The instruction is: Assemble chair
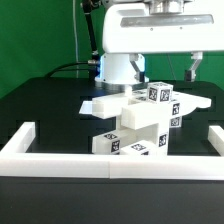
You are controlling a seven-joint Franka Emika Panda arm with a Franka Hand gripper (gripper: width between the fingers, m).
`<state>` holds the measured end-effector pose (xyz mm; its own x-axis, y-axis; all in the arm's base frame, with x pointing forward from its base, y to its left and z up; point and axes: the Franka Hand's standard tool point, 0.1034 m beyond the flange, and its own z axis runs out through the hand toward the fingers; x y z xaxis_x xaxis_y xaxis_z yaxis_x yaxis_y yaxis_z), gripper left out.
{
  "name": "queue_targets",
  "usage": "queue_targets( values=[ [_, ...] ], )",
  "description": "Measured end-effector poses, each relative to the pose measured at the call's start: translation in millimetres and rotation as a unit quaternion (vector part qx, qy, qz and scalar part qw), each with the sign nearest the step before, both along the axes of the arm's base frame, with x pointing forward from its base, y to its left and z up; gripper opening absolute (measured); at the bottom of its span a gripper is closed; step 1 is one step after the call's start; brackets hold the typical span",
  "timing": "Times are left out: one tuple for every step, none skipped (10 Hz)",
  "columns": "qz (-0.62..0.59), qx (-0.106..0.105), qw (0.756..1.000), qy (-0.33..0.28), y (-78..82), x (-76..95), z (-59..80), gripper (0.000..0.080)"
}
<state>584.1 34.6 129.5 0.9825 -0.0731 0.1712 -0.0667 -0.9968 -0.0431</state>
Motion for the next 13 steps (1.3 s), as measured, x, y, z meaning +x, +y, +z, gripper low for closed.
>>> queue_targets(
  values=[
    [0.001, -0.001, 1.0, 0.002, 0.2, -1.4, -3.0, 0.0649],
    [0.001, -0.002, 1.0, 0.005, 0.0, -3.2, -6.7, 0.0649],
    [0.001, -0.002, 1.0, 0.007, -0.6, -3.8, -8.6, 0.0649],
    [0.0, -0.003, 1.0, 0.007, -2.0, -3.6, -9.1, 0.0649],
    [0.001, -0.003, 1.0, 0.007, -2.6, -3.6, -9.7, 0.0649],
    [0.001, -0.003, 1.0, 0.008, -3.0, -3.6, -10.0, 0.0649],
    [-0.001, -0.004, 1.0, 0.008, -5.0, -3.8, -10.8, 0.0649],
    [0.0, -0.005, 1.0, 0.009, -7.6, -3.5, -11.5, 0.0649],
    [0.0, -0.005, 1.0, 0.009, -7.1, -3.6, -11.6, 0.052],
    [0.0, -0.005, 1.0, 0.009, -7.3, -3.7, -11.8, 0.0383],
    [0.0, -0.005, 1.0, 0.009, -7.3, -3.6, -11.8, 0.0383],
    [0.0, -0.005, 1.0, 0.009, -7.3, -3.7, -11.8, 0.0285],
    [0.0, -0.005, 1.0, 0.009, -7.4, -3.7, -11.8, 0.0285]
  ],
)
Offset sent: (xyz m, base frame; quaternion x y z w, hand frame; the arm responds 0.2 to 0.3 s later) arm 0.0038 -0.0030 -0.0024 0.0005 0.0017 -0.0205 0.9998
